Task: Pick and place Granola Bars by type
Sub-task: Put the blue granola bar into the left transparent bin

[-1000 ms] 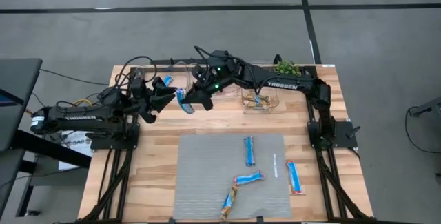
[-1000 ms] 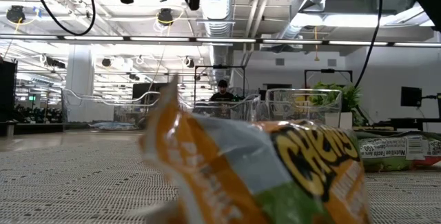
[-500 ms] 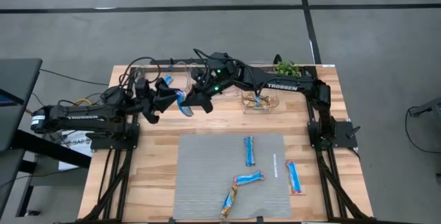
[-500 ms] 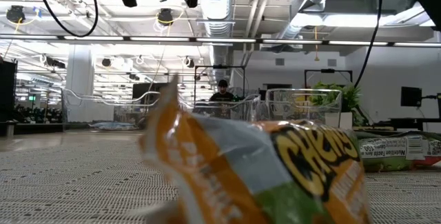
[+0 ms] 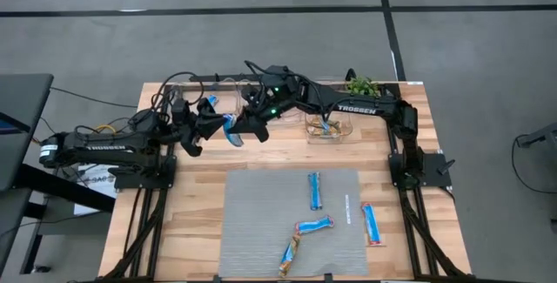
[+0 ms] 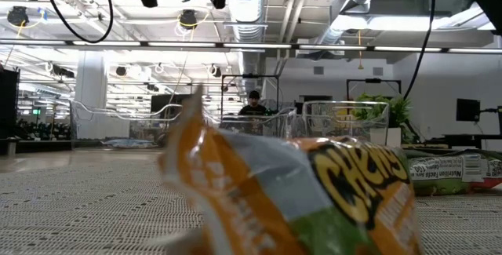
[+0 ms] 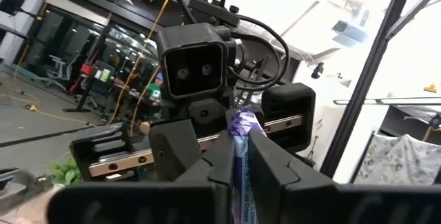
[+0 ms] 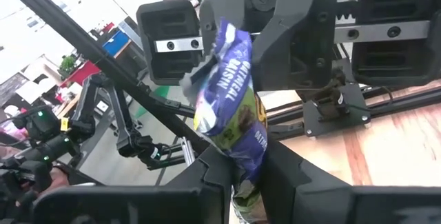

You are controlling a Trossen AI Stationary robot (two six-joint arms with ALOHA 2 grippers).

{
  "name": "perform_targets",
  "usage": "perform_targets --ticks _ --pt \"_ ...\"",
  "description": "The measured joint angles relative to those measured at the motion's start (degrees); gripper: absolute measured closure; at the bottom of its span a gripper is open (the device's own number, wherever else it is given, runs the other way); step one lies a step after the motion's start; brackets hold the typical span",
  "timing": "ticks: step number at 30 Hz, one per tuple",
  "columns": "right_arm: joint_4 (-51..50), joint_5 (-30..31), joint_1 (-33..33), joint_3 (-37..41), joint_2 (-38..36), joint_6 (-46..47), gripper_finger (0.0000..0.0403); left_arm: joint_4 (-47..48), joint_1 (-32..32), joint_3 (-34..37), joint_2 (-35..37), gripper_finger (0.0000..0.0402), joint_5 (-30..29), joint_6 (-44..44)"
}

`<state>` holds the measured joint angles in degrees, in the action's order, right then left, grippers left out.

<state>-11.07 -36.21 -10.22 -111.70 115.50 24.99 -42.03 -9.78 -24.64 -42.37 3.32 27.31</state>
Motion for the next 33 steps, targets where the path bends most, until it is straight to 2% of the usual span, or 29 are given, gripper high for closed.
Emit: perform_targets --ticks 8,13,20,24,29,33 --pt "0.01 0.74 -0.04 0.00 0.00 0.00 0.0356 0.17 0.02 0.00 -0.01 0.0388 -2.69 -1.64" --pt "-1.56 4.57 -0.58 0.00 0.00 -1.08 0.0340 1.76 0.00 0.00 0.00 0.0397 -6.65 -3.08" --pt "-3.66 6.54 -2.69 0.00 0.00 -1.48 0.0268 4.63 -0.06 0.00 -0.01 0.0399 -11.19 -4.21" --pt "-6.18 9.66 -4.23 0.00 0.00 -2.30 0.0213 7.31 -0.79 0.00 0.00 0.0399 -16.43 -4.79" --pt "-11.98 18.71 -5.68 -0.02 0.00 -4.55 0.0164 12.00 -3.72 0.00 0.00 0.0400 -24.63 -8.37" --pt "-17.07 25.56 -6.22 -0.02 0.00 -5.99 0.0154 16.92 -7.47 0.00 0.00 0.0401 -32.76 -11.34"
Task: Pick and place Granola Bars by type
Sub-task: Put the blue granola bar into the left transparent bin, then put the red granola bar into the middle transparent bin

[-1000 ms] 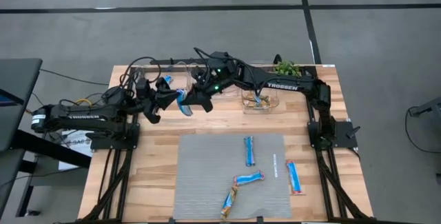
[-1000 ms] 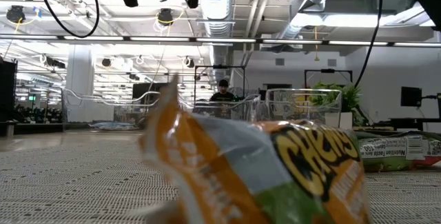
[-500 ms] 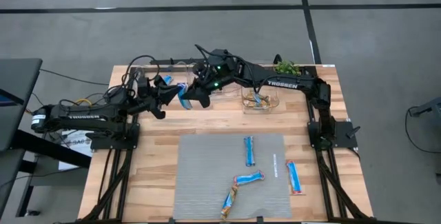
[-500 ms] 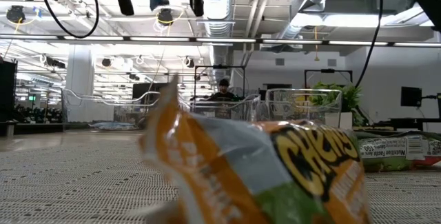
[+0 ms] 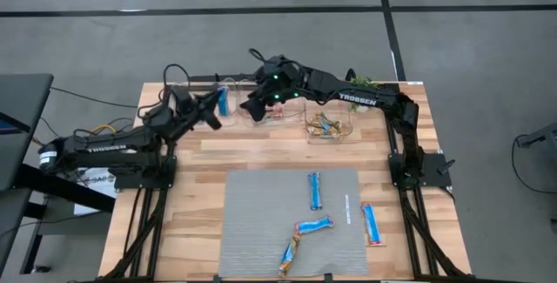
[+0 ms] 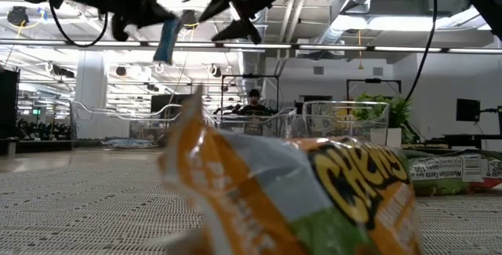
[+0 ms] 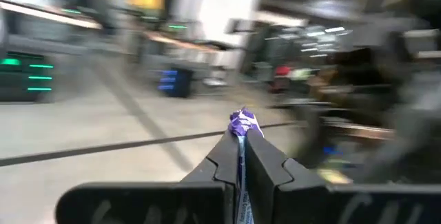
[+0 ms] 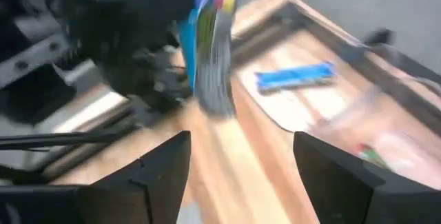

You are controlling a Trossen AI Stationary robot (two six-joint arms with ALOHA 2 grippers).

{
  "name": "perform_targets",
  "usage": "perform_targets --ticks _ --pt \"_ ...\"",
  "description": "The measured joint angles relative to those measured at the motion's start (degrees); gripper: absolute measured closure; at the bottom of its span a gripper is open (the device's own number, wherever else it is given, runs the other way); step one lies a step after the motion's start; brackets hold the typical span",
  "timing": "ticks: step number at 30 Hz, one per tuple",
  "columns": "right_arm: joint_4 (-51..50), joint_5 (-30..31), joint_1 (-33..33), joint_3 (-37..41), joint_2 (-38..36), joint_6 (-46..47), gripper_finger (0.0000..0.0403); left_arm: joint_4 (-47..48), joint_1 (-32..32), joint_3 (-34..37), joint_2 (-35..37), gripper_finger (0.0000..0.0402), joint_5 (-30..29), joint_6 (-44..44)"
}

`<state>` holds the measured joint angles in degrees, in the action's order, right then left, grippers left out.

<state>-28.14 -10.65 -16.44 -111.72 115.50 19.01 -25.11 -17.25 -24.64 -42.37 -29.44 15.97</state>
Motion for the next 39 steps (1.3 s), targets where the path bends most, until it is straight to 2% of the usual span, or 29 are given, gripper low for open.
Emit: perform_targets --ticks 5,8,12,18,25,27,30,35,39 --pt "-2.95 2.20 0.05 0.00 0.00 -0.18 0.0154 5.11 -5.12 0.00 0.01 0.0401 -11.10 -3.89" --pt "-2.98 2.20 0.15 0.00 0.00 -0.15 0.0154 7.42 -7.77 0.00 0.02 0.0400 -15.16 -6.19" --pt "-2.95 2.20 0.27 0.00 0.00 -0.15 0.0154 10.52 -9.84 0.00 0.02 0.0380 -15.81 -6.64" --pt "-2.93 2.20 0.27 0.00 0.00 -0.15 0.0154 16.16 -10.76 0.00 0.02 0.0320 -14.81 -5.34" --pt "-3.04 2.03 0.27 0.00 0.00 -0.15 0.0155 16.62 -10.72 0.00 0.09 0.0263 -13.71 -2.45" --pt "-3.41 1.89 0.27 0.00 0.00 -0.15 0.0155 16.58 -10.72 0.00 0.72 0.0256 -9.21 -0.10" --pt "-5.00 1.79 0.48 0.00 0.00 -0.12 0.0155 14.32 -10.76 0.00 1.21 0.0251 1.26 0.91" --pt "-11.18 -1.83 1.97 0.00 -0.45 -3.69 0.0155 6.75 -10.76 0.00 1.20 0.0252 23.79 1.19" --pt "-19.06 -5.32 4.63 0.02 -1.47 -7.84 0.0155 1.02 -10.72 0.00 1.18 0.0253 40.94 5.97"
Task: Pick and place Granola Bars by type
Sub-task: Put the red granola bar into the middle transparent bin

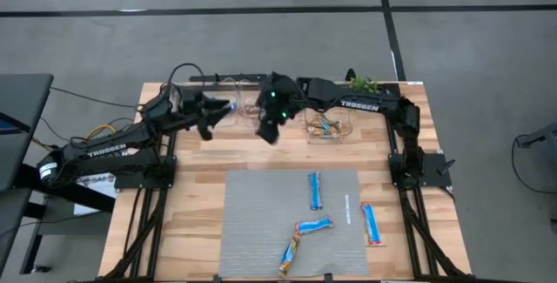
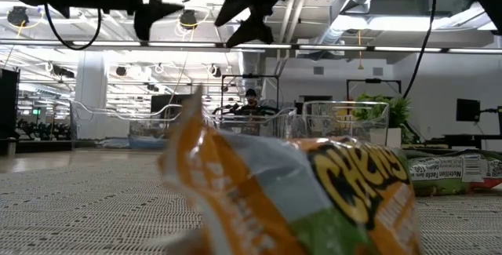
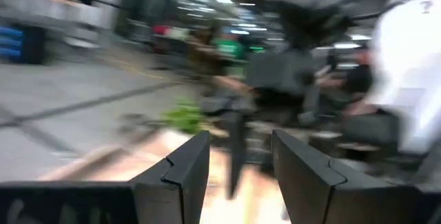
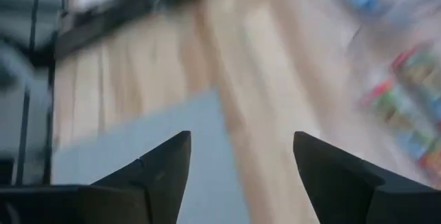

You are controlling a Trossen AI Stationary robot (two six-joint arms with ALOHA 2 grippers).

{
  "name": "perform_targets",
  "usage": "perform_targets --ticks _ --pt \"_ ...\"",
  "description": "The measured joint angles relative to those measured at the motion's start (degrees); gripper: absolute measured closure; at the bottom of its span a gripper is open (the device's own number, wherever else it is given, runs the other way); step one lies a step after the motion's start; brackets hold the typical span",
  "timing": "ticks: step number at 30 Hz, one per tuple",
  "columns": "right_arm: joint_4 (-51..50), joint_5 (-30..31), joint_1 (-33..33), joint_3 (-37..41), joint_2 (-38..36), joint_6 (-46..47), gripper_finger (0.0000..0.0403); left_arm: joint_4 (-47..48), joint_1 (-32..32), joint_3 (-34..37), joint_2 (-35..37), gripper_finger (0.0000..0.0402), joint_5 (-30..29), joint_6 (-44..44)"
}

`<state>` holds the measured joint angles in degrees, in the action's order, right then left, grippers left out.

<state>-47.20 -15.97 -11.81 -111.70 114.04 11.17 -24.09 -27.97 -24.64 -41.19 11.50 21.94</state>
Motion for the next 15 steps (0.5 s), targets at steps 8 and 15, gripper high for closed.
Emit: perform_targets --ticks 8,15 --pt "-16.80 -1.00 7.45 -0.07 -1.86 -2.12 0.0155 -3.42 1.52 0.00 0.00 0.0254 13.27 9.67" --pt "-28.87 -0.21 14.02 0.97 -2.63 1.95 0.0155 -3.42 5.26 0.00 -0.02 0.0254 11.22 9.98"
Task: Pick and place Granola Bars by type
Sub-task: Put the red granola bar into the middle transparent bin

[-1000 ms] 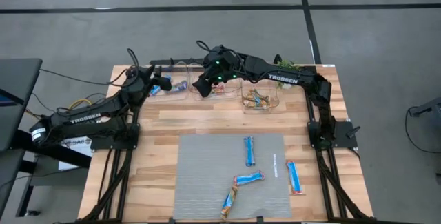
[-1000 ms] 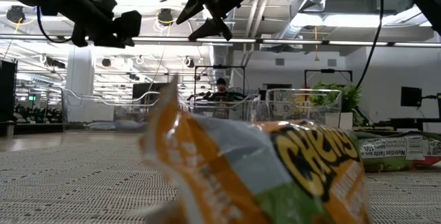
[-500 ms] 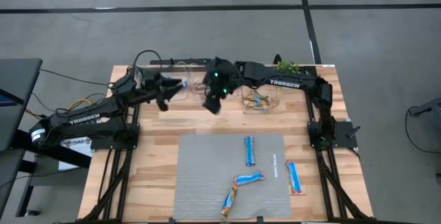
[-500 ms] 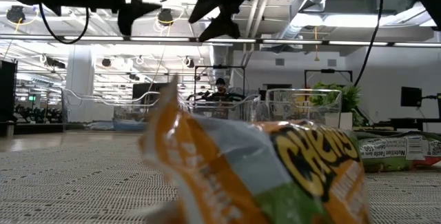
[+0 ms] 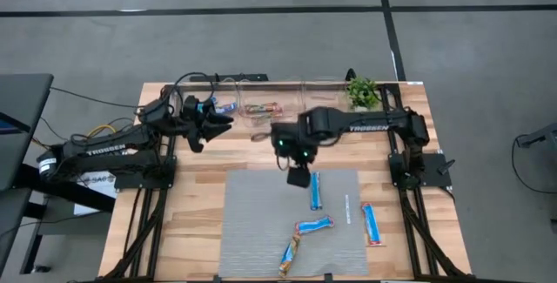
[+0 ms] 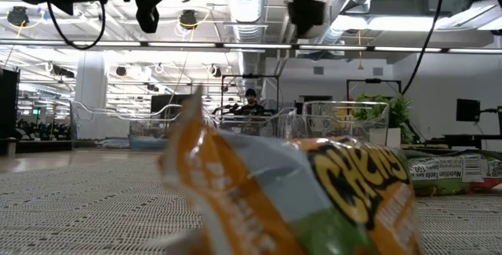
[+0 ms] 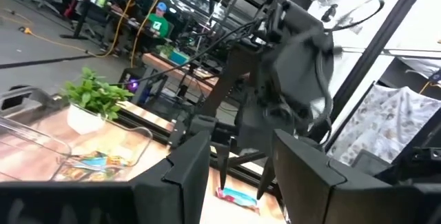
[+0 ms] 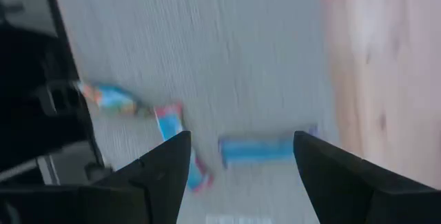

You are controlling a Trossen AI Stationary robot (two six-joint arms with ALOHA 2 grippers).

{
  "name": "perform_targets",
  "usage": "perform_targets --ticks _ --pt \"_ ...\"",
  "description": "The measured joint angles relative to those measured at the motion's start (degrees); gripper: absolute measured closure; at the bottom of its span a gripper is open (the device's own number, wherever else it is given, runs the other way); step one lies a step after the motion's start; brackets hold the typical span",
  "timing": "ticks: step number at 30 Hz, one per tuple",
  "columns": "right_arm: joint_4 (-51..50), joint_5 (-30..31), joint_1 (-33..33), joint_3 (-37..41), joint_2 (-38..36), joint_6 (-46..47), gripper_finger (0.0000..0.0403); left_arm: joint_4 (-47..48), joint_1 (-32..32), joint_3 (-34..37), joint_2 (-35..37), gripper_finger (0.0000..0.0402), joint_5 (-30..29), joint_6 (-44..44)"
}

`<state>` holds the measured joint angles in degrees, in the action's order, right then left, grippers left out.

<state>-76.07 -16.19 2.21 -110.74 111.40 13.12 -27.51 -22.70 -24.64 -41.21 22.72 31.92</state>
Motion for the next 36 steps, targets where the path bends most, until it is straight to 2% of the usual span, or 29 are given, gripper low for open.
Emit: perform_targets --ticks 4,9,14,19,26,36 --pt "-2.73 2.39 3.36 5.20 -2.55 4.23 0.0155 0.08 1.68 0.00 0.00 0.0254 -0.52 -0.02" --pt "-2.66 4.48 7.05 18.54 -10.12 16.00 0.0155 0.79 3.49 0.00 -0.02 0.0254 -0.54 -0.07" --pt "-0.28 4.66 10.36 34.06 -19.87 36.94 0.0155 1.16 4.89 0.00 -0.02 0.0254 -0.93 -0.28" --pt "0.28 4.02 15.41 44.73 -25.92 59.40 0.0155 1.16 5.34 0.00 -0.02 0.0254 -1.06 -0.22" --pt "4.78 3.64 25.68 51.33 -29.17 79.53 0.0155 1.25 5.34 0.00 -0.02 0.0254 -1.09 0.49" --pt "18.58 2.74 38.14 57.14 -28.22 99.89 0.0155 1.68 5.34 0.00 -0.02 0.0254 -2.42 0.63"
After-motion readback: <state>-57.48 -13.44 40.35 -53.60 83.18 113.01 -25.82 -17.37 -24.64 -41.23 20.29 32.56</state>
